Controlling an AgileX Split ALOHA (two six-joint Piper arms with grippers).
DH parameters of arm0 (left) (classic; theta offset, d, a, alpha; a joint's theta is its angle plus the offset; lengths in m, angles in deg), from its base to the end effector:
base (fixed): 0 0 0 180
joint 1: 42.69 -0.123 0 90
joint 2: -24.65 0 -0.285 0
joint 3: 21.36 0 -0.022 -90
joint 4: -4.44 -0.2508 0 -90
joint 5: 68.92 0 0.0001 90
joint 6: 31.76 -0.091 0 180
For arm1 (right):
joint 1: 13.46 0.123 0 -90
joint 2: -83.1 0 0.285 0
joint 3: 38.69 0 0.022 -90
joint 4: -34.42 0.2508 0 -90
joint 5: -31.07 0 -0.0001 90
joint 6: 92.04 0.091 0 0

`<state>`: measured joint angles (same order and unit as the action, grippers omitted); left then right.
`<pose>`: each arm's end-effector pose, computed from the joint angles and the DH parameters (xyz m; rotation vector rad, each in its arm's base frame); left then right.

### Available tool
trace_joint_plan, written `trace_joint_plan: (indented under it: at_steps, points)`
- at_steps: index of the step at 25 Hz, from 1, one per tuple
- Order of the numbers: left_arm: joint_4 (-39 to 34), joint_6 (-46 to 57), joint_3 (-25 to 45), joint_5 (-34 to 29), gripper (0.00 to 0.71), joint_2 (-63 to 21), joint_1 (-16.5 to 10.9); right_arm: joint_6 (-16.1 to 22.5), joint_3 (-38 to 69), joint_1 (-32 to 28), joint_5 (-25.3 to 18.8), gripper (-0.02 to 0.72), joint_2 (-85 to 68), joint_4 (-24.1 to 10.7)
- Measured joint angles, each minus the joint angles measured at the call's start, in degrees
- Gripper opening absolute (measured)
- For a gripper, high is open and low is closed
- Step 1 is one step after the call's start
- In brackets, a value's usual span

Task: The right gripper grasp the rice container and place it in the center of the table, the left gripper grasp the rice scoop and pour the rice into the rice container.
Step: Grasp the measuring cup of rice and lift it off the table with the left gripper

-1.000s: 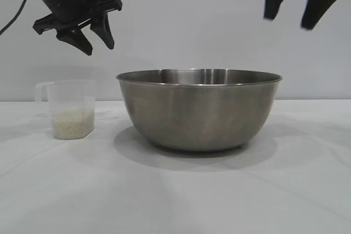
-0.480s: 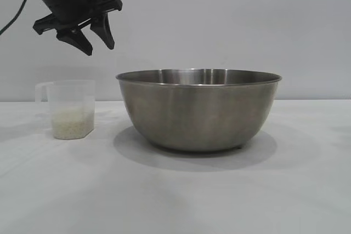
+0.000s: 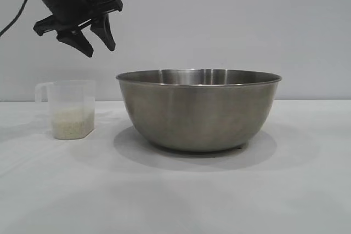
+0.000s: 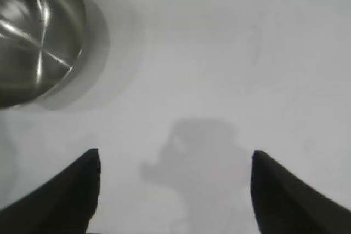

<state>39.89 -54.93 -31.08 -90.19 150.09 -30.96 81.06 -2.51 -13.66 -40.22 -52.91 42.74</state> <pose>0.4518 -0.1134 0.2051 0.1350 2.3432 -0.4389 0.0816 0.0122 0.3063 -0.1385 2.6283 0.1551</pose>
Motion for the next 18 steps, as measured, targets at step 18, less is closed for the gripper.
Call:
trace_joint_plan:
  at_steps: [18]
  points:
    - [-2.47,0.0,0.0,-3.61,0.309,0.0,0.0,0.0,13.04,0.0,6.18,0.489,-35.85,-4.54]
